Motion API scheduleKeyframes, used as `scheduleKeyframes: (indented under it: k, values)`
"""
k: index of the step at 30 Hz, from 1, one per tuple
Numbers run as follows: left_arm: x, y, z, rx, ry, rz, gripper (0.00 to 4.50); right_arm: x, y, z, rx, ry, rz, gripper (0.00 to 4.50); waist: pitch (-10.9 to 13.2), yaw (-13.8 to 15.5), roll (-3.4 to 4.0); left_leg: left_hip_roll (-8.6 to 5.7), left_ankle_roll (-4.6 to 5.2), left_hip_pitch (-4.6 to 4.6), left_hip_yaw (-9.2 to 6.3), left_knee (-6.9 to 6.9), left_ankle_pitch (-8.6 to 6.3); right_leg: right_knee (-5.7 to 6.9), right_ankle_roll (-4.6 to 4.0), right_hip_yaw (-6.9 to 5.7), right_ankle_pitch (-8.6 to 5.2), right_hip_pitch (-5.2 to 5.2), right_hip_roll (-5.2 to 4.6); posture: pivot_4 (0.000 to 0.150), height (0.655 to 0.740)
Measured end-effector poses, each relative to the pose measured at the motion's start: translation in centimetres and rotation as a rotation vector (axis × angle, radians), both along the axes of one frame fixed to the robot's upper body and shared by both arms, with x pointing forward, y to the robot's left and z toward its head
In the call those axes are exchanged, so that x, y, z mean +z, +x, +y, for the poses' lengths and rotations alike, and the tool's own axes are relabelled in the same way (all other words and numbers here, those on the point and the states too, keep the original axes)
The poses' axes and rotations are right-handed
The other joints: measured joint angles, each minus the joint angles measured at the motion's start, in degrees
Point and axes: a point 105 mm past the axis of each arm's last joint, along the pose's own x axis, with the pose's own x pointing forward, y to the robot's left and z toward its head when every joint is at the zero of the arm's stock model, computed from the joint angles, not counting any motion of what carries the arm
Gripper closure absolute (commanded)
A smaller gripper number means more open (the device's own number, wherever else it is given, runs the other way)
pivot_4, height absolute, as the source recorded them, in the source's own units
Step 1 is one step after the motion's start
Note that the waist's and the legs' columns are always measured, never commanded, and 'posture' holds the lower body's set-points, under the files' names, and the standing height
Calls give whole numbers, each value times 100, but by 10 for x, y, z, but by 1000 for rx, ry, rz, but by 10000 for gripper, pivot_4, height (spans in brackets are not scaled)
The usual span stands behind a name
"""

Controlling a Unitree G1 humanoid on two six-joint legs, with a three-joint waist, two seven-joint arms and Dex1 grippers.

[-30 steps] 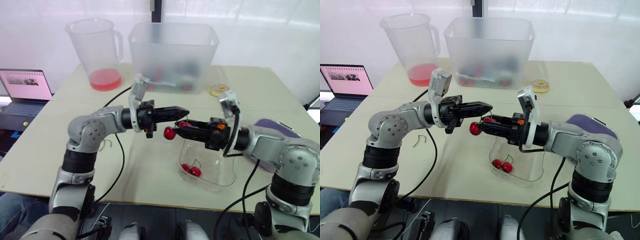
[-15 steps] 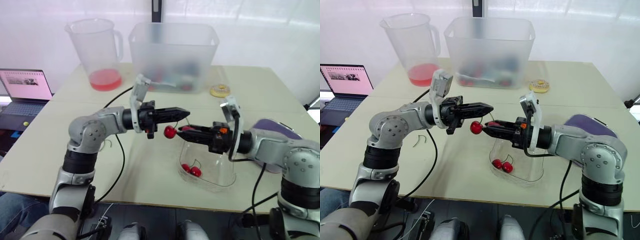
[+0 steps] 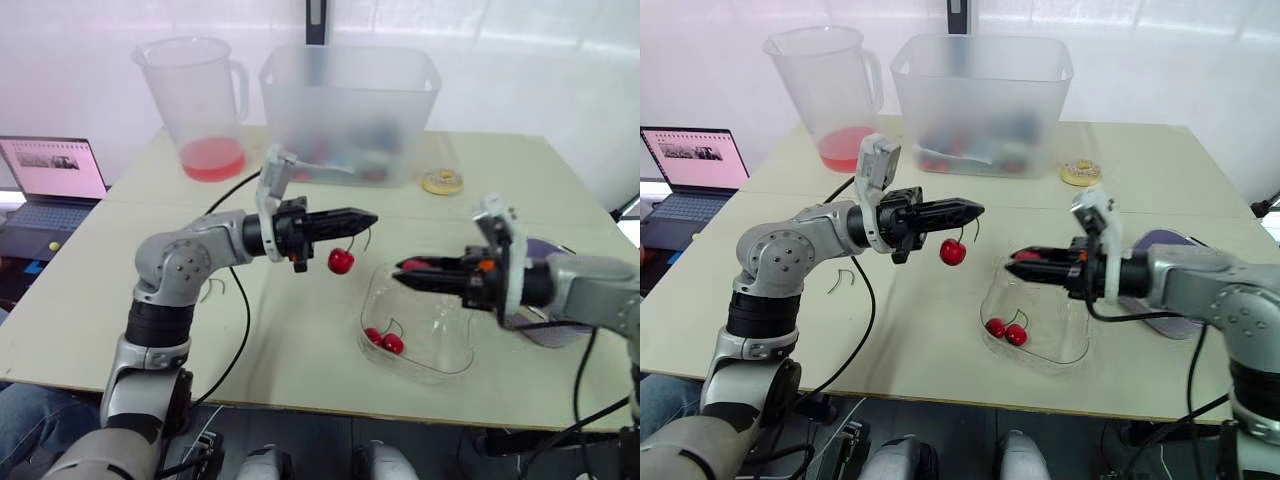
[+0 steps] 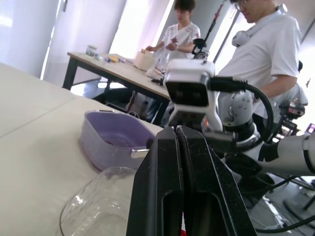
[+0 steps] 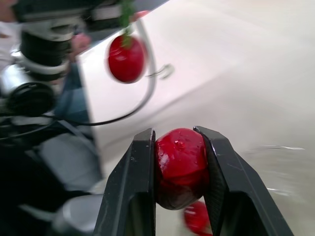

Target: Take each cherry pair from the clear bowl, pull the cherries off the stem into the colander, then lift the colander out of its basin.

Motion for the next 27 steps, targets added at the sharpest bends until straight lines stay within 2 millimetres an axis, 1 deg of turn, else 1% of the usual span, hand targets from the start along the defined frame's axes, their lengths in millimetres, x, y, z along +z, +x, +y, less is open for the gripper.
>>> scheduleKeyframes:
  k: [3,4,6,7,9,11,12,14,15,17,18,20,21,24,26,27]
  values:
    - [-1,7,11,69,-15,-5,45000,15,18,-87,-319,-140,-83,36915,0,28,-2,-2,11,1,12,1,-5,-6,0,2,0,3,-1,1500,7078]
    - [-2,9,14,87,-21,-5,45000,19,20,-105,-383,-160,-103,36915,1,24,-2,-2,11,2,14,2,-5,-6,0,2,0,3,-2,1500,7078]
    - [-2,10,13,100,-23,-8,45000,16,21,-131,-446,-208,-113,36915,0,10,-2,2,10,6,16,2,-4,-4,1,2,0,3,1,1500,7078]
    - [-2,11,13,104,-27,-12,45000,10,21,-142,-470,-238,-103,36915,0,8,-2,4,7,7,16,2,-2,-2,1,2,0,3,3,1500,7078]
    - [-2,11,14,112,-30,-15,45000,-5,21,-163,-514,-287,-75,36915,0,5,1,7,3,9,16,1,0,0,1,2,0,2,8,1500,7078]
    - [-5,11,15,124,-27,-15,45000,-22,20,-179,-538,-349,-39,36915,-2,5,4,8,1,10,18,1,1,1,1,2,0,2,9,1500,7078]
    - [-7,12,16,131,-28,-13,45000,-29,19,-184,-545,-368,-23,36915,-2,4,5,8,-1,10,18,1,2,1,1,2,0,2,9,1500,7078]
    - [-8,13,17,144,-26,-10,45000,-39,19,-188,-540,-390,0,36915,-2,5,5,8,-4,11,17,1,4,2,1,1,0,2,9,1500,7078]
    - [-8,14,17,151,-24,-14,45000,-43,19,-187,-530,-398,2,27327,-2,6,5,8,-6,11,17,1,5,2,2,1,0,2,9,1500,7078]
    - [-7,14,17,155,-25,-20,45000,-48,19,-190,-533,-411,5,19736,-2,13,5,8,-7,11,17,1,5,2,2,1,0,2,9,1500,7078]
    - [-7,14,17,155,-25,-22,45000,-49,19,-192,-539,-415,7,13954,-2,14,5,8,-7,11,17,1,5,2,2,0,0,2,8,1500,7078]
    - [-7,14,17,158,-26,-24,45000,-50,19,-195,-549,-424,6,3975,-2,23,5,7,-8,11,17,2,6,2,2,0,0,2,8,1500,7078]
    - [-7,14,17,160,-27,-26,45000,-48,19,-196,-551,-422,4,233,-2,22,5,7,-8,11,17,2,6,2,2,0,0,2,8,1500,7078]
    - [-6,15,17,168,-32,-32,45000,-42,18,-193,-547,-405,2,233,-1,20,7,8,-10,11,16,2,7,2,2,-1,0,3,9,1500,7078]
    - [-5,16,17,176,-34,-30,45000,-29,20,-182,-516,-372,-12,233,-1,16,9,8,-12,11,14,2,8,3,2,-1,0,3,9,1500,7078]
    - [-4,17,17,177,-40,-30,45000,-17,22,-175,-503,-339,-37,233,0,7,12,8,-12,11,15,2,8,4,2,-1,0,2,9,1500,7078]
